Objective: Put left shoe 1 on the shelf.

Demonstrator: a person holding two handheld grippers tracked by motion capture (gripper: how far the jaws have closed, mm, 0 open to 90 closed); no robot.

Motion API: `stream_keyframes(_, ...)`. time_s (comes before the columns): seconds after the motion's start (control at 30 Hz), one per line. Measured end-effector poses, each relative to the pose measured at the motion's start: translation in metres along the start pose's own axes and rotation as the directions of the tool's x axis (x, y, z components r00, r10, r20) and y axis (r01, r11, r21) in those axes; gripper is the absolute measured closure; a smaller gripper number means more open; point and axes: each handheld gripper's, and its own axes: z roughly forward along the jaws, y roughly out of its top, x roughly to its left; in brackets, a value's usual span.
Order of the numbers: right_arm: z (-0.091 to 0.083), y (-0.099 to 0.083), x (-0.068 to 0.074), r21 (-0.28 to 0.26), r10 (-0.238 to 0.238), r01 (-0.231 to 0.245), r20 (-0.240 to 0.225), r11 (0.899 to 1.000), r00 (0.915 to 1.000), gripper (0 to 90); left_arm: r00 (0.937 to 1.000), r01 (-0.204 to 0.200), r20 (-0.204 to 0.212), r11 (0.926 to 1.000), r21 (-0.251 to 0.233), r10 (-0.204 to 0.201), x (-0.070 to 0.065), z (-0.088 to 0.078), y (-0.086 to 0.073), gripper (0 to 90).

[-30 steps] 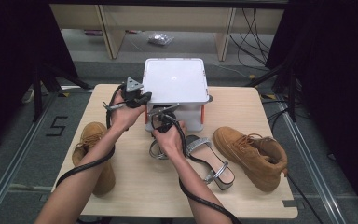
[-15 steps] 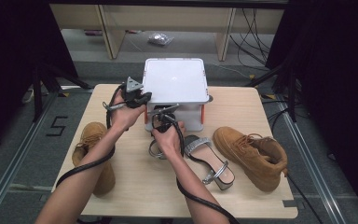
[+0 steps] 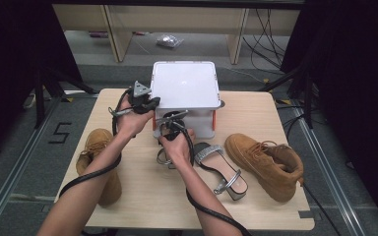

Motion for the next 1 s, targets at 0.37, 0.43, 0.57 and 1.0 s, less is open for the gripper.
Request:
stream_keyframes(0.37, -0.022, 0.002, -0.003, -0.078, -0.036, 0.036, -0.003, 0.996, 0.9993, 33.6, 1.0000, -0.002, 0.000, 1.0000, 0.002, 0.002, 0.000, 0.000, 0.000, 89.8)
stream_keyframes(0.43, -0.025, -0.001, -0.006, -0.072, -0.019, 0.018, -0.015, 0.997, 0.9997, 35.9, 1.0000, -0.002, -0.001, 1.0000, 0.003, 0.002, 0.000, 0.000, 0.000, 89.8)
stream_keyframes(0.57, -0.037, -0.004, -0.011, -0.097, -0.030, 0.026, -0.044, 0.995, 0.9986, 51.0, 1.0000, -0.002, -0.001, 1.0000, 0.006, 0.002, 0.000, 0.000, 0.001, 89.8)
stream_keyframes(1.0, -0.085, -0.025, -0.023, -0.105, -0.147, 0.136, -0.108, 0.985, 0.9833, 90.0, 1.0000, -0.003, 0.000, 1.0000, 0.004, 0.003, 0.000, 0.000, 0.000, 89.8)
